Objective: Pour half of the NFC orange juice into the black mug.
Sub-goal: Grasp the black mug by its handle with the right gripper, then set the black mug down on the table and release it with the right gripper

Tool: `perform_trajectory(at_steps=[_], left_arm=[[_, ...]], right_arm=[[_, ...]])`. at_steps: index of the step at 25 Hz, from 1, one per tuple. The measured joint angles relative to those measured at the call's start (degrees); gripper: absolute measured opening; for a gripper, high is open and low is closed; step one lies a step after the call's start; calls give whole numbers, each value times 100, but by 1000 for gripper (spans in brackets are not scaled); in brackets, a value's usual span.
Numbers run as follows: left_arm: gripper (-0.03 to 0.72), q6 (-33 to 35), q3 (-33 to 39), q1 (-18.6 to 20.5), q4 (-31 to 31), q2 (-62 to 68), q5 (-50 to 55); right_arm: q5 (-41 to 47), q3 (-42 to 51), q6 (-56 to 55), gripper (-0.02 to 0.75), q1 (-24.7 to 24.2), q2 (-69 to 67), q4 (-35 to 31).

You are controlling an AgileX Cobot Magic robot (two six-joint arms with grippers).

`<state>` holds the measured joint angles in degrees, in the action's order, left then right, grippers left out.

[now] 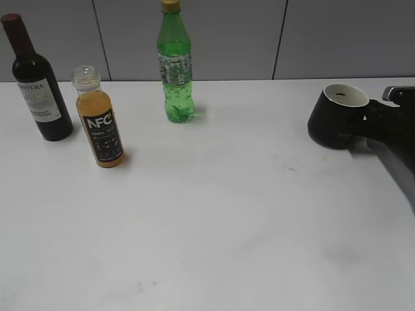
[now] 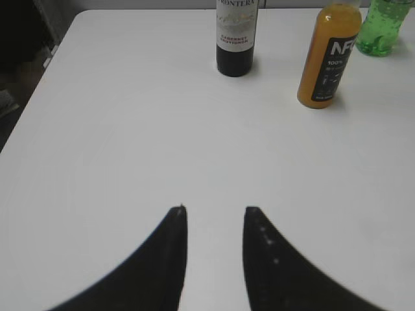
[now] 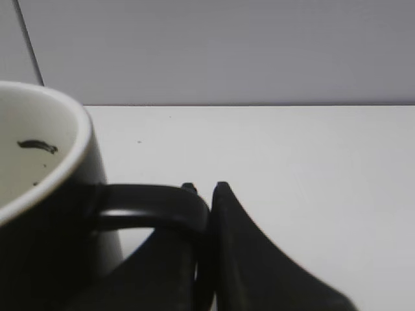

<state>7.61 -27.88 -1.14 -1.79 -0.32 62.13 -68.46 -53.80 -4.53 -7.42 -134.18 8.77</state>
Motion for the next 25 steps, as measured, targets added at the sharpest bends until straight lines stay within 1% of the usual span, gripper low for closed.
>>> perform_trajectory(at_steps=[3, 8, 13, 19, 25], left_arm=[[238, 0, 0, 0, 0, 0, 0], [238, 0, 0, 0, 0, 0, 0], [238, 0, 0, 0, 0, 0, 0], [238, 0, 0, 0, 0, 0, 0], [238, 0, 0, 0, 0, 0, 0]], right_arm=[[119, 250, 183, 26, 125, 247, -22], [200, 813, 398, 24, 515, 987, 4], [195, 1451, 571, 24, 1170, 1835, -103], [190, 2071, 726, 24, 2652, 2430, -586], [187, 2219, 966, 24, 4260, 2438, -1568]])
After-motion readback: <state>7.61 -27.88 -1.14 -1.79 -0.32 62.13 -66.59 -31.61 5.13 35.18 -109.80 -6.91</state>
